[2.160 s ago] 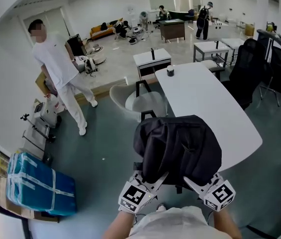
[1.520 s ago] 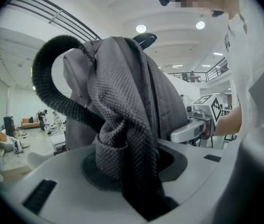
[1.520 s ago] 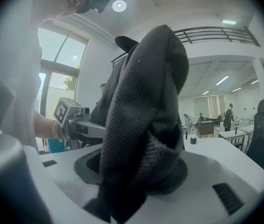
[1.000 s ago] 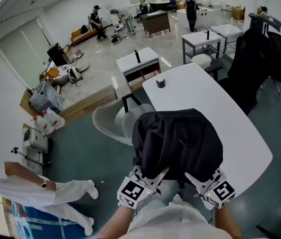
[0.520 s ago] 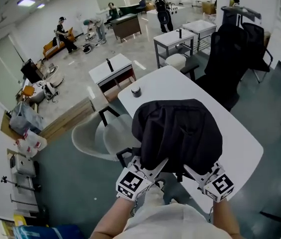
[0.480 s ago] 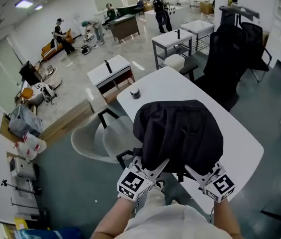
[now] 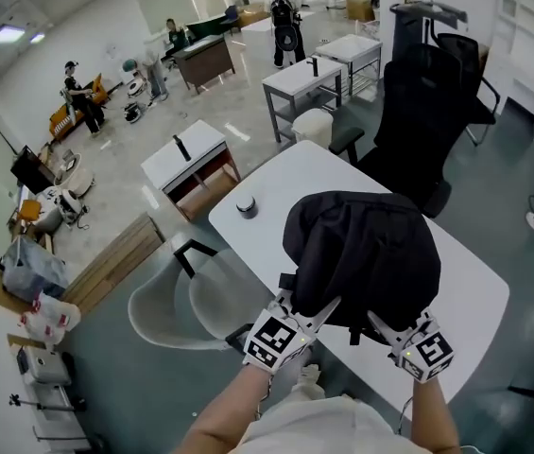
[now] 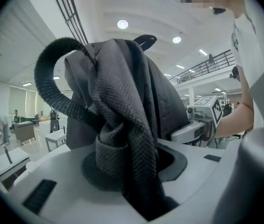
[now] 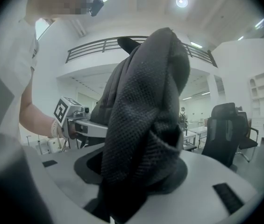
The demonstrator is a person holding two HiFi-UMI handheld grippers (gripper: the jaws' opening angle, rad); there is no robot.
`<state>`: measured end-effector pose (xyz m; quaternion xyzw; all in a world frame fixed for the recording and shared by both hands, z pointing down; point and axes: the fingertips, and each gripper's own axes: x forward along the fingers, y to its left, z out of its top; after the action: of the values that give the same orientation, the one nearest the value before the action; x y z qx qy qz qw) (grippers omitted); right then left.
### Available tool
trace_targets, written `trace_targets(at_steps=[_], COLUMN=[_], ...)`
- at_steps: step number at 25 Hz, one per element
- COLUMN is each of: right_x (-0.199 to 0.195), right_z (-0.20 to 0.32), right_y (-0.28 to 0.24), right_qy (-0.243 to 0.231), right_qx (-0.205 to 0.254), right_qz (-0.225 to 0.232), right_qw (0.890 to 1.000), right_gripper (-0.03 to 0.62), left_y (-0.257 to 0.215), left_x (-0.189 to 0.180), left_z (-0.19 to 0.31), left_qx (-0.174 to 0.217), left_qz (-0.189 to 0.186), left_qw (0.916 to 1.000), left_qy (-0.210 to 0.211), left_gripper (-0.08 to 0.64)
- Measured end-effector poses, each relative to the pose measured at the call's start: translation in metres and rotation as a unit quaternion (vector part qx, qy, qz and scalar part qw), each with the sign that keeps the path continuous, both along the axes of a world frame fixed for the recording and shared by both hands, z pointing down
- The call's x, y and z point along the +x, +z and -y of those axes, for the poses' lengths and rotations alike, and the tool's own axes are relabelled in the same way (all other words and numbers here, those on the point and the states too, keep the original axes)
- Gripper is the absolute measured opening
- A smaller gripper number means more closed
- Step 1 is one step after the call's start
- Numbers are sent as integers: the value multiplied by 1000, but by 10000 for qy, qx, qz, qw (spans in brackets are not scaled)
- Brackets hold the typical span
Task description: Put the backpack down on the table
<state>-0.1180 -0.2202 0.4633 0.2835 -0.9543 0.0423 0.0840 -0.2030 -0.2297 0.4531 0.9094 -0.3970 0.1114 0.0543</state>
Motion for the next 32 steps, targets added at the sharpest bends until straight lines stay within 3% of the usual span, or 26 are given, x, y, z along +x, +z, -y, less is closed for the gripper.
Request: trace_targets(at_steps=[9, 17, 25, 32], right_x=[12, 28, 39, 39], right_z=[59, 90, 95, 79], right_y=[37, 75, 106, 143], right_qy=[780, 1188, 1530, 1682], right_qx=[7, -78, -109, -483], right_qz=[-248, -509, -608, -703], right_qw=[9966, 9916, 9863, 9821], right_gripper=[221, 222, 227, 236], left_y=[40, 81, 111, 148], left_x=[12, 31, 41, 38], left_z=[69, 105, 113, 96], left_qx=[-133, -278, -344, -815], left_qz=[-181, -294, -226, -154], left_qw=[9978, 9955, 9951, 9929], left_qy=[620, 852, 904, 847], left_gripper=[160, 160, 160, 161])
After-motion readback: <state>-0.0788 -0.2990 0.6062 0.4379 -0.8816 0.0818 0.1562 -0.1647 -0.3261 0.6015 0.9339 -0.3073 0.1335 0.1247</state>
